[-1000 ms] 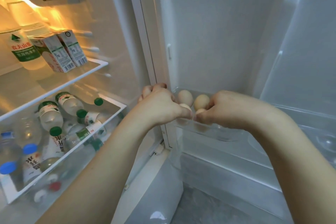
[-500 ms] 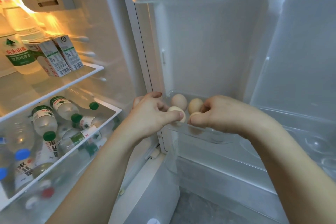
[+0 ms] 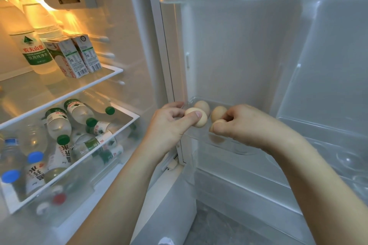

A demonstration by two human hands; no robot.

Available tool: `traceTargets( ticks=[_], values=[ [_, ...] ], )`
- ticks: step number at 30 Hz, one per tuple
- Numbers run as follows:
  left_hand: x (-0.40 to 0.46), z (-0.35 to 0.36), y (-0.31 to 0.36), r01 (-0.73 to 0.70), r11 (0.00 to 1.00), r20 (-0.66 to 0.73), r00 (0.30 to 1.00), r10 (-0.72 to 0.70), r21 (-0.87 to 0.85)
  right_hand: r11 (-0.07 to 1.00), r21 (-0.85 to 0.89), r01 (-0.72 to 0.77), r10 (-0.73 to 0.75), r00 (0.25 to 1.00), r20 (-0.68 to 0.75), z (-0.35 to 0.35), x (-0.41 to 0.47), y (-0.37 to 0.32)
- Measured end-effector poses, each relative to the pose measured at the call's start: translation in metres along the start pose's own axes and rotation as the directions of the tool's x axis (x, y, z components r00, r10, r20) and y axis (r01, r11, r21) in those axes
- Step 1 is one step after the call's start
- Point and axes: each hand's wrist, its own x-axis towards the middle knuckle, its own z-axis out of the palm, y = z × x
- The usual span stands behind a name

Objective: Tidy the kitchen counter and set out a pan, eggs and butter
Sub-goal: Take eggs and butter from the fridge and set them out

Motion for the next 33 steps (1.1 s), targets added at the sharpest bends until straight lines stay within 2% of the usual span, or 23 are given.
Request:
traceTargets(
  ticks=[9,26,29,33],
  values=[
    [-0.005,0.002,0.003,0.021,0.996,-0.027,0.999,-0.023,-0.090,1.000,0.023,-0.010,0.010,1.000,0.019,-0.003,-0.004,-0.002],
    [-0.010,0.002,-0.002,0.020,0.992,-0.041,0.999,-0.025,-0.127,0.999,-0.039,0.018,-0.019,1.000,-0.007,0.003,-0.008,-0.005],
    [-0.011,0.002,-0.001,0.020,0.990,-0.041,0.999,-0.026,-0.138,0.998,0.065,0.003,0.000,0.999,-0.047,0.004,-0.006,-0.002],
    [-0.014,0.004,0.005,0.024,0.982,-0.049,0.998,-0.033,-0.188,0.968,0.252,-0.010,0.054,0.984,-0.168,0.001,-0.002,0.005]
  ],
)
